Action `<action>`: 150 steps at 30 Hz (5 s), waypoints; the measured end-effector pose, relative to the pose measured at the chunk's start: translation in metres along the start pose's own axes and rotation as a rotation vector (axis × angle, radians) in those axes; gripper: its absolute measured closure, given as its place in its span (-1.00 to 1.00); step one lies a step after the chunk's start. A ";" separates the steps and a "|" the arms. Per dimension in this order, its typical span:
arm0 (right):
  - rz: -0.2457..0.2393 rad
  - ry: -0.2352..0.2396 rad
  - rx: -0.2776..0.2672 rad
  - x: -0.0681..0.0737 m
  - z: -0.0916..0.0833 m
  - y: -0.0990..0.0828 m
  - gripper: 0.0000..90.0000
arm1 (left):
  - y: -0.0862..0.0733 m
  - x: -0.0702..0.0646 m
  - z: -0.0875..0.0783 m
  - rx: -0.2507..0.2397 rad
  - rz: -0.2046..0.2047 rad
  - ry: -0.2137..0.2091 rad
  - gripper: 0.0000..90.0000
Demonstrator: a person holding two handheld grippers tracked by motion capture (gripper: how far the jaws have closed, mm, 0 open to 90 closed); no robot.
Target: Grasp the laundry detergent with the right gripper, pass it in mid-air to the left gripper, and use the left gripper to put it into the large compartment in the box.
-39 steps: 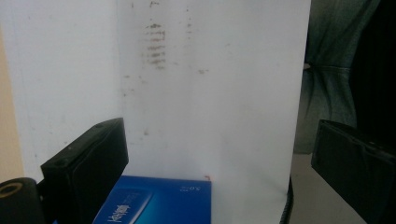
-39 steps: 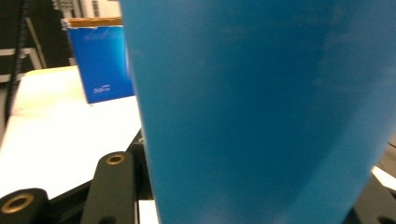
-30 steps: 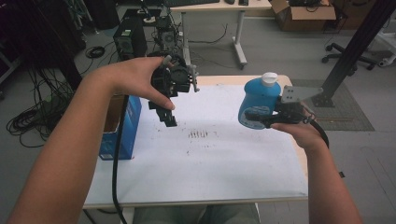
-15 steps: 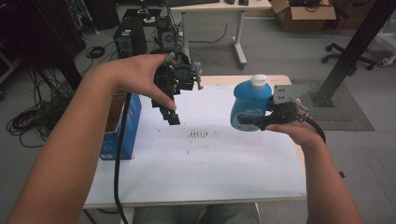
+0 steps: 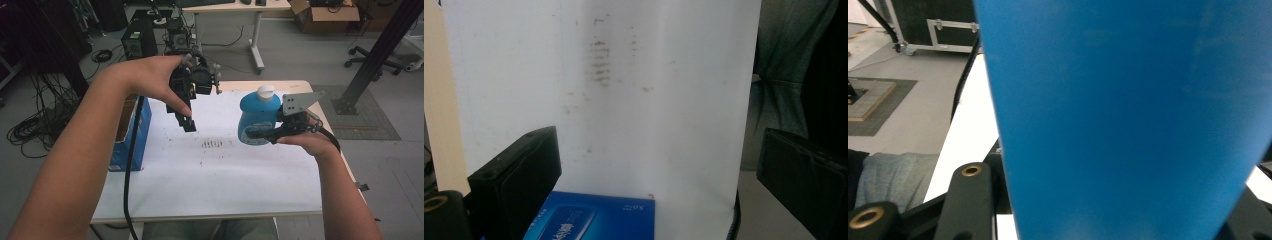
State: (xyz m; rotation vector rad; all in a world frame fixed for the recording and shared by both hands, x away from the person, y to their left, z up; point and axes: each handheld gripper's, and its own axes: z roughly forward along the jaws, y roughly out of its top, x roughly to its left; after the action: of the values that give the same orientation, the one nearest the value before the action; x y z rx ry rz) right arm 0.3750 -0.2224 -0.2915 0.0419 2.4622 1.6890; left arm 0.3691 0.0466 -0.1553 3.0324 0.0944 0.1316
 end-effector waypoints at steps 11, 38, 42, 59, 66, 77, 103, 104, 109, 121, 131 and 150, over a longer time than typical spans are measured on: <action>-0.011 0.028 -0.012 0.003 0.009 0.002 0.00 | 0.004 0.000 0.002 0.005 0.004 -0.002 -0.90; -0.027 0.092 -0.033 0.012 0.044 -0.003 0.00 | 0.015 -0.003 0.002 0.011 -0.001 0.004 -0.90; -0.025 0.098 -0.028 0.013 0.050 -0.006 0.00 | 0.017 -0.004 0.002 0.018 0.003 -0.001 -0.91; -0.021 0.126 -0.031 0.013 0.079 -0.011 0.00 | 0.031 -0.011 0.003 0.040 0.007 -0.002 -0.91; -0.027 0.137 -0.037 0.014 0.090 -0.010 0.00 | 0.034 -0.013 0.004 0.045 0.004 -0.001 -0.91; -0.033 0.153 -0.032 0.014 0.106 -0.008 0.00 | 0.041 -0.014 0.007 0.069 -0.023 0.014 -0.91; -0.040 0.154 -0.054 0.013 0.117 -0.003 0.00 | 0.054 -0.015 0.019 0.092 -0.031 0.024 -0.89; -0.039 0.154 -0.054 0.013 0.117 -0.002 0.00 | 0.054 -0.015 0.020 0.095 -0.029 0.020 -0.88; -0.040 0.152 -0.055 0.014 0.116 -0.002 0.00 | 0.053 -0.014 0.021 0.100 -0.039 0.024 -0.82; -0.039 0.144 -0.061 0.014 0.115 0.000 0.00 | 0.051 -0.014 0.025 0.117 -0.027 -0.012 -0.49; -0.040 0.145 -0.060 0.015 0.116 0.000 0.00 | 0.051 -0.016 0.026 0.113 -0.019 -0.021 -0.24; -0.042 0.135 -0.071 0.017 0.115 0.003 -0.01 | 0.051 -0.017 0.022 0.105 0.003 -0.003 -0.16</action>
State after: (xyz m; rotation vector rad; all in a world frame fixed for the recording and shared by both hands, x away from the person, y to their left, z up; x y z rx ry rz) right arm 0.3746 -0.1128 -0.3309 -0.1356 2.4748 1.8164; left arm 0.3567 -0.0076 -0.1735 3.1377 0.0994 0.1268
